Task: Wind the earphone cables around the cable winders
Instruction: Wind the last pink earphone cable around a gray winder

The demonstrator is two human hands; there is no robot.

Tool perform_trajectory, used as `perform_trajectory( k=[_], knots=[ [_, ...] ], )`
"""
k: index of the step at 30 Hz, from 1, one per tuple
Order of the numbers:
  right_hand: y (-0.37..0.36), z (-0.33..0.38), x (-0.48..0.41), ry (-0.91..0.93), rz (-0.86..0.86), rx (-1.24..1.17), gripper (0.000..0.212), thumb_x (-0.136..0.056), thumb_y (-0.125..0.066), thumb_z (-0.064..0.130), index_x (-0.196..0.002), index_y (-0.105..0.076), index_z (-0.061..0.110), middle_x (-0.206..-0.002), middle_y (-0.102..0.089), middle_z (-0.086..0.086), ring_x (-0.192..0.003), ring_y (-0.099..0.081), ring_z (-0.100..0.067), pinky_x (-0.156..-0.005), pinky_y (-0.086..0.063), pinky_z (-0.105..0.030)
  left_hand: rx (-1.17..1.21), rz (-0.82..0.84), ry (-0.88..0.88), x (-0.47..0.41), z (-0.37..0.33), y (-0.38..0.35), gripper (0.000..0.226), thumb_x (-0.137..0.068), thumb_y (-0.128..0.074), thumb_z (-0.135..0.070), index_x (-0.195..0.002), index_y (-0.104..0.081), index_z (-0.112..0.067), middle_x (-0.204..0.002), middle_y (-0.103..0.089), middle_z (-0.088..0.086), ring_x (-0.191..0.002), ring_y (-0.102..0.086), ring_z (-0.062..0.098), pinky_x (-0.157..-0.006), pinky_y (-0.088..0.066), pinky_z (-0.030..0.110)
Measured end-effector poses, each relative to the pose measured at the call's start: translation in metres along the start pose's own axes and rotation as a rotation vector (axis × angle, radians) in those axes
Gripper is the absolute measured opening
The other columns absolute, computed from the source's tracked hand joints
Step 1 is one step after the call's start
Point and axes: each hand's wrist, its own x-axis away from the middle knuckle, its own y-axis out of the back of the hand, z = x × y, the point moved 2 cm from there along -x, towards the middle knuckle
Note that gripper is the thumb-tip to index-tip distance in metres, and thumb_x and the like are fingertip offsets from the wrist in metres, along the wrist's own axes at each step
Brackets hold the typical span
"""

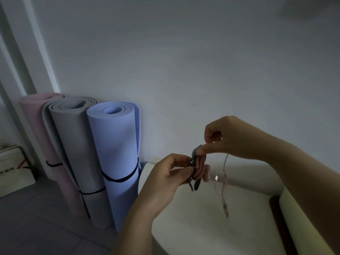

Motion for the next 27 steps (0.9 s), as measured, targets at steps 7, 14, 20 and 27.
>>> perform_trajectory(
  k=[7,14,20,27],
  knots=[
    [-0.010,-0.012,-0.003,-0.034,-0.082,-0.290,0.049,-0.064,-0.058,0.059,-0.054,-0.042,0.014,-0.047,-0.030,0.011,-0.043,-0.028,-0.005,-0.044,-0.026,-0.012,0.239,0.166,-0.044,0.008,-0.009,-0.006,0.023,-0.090,-0.055,-0.004,-0.111,-0.056,0.005,-0.101,-0.072,0.018,-0.093,-0.071,0.031,-0.080,-0.054,0.028],
    [-0.071,-0.008,0.010,-0.173,0.028,-1.048,0.041,-0.085,-0.063,0.014,-0.044,-0.056,0.013,-0.038,-0.049,0.006,-0.036,-0.046,0.000,-0.044,-0.039,-0.010,0.626,0.222,-0.046,0.006,-0.016,-0.014,0.024,-0.086,-0.061,-0.003,-0.107,-0.058,0.008,-0.098,-0.069,0.025,-0.084,-0.069,0.031,-0.081,-0.056,0.032],
    [-0.117,-0.005,0.004,-0.455,-0.092,-0.582,0.044,-0.099,-0.043,0.031,-0.057,-0.041,0.018,-0.052,-0.034,0.001,-0.047,-0.028,-0.010,-0.048,-0.024,-0.023,0.630,-0.114,-0.038,0.000,-0.011,-0.006,0.027,-0.081,-0.057,-0.024,-0.099,-0.075,-0.016,-0.106,-0.073,0.000,-0.110,-0.063,0.011,-0.100,-0.038,0.031],
    [-0.099,0.019,0.010,-0.175,-0.107,-0.280,0.036,-0.100,-0.041,0.027,-0.071,-0.060,0.018,-0.049,-0.042,0.008,-0.045,-0.044,-0.003,-0.047,-0.032,-0.018,0.835,-0.320,-0.020,-0.006,0.000,0.004,0.027,-0.086,-0.053,-0.018,-0.106,-0.069,-0.015,-0.102,-0.073,-0.001,-0.081,-0.064,0.008,-0.078,-0.050,0.027]
  ],
)
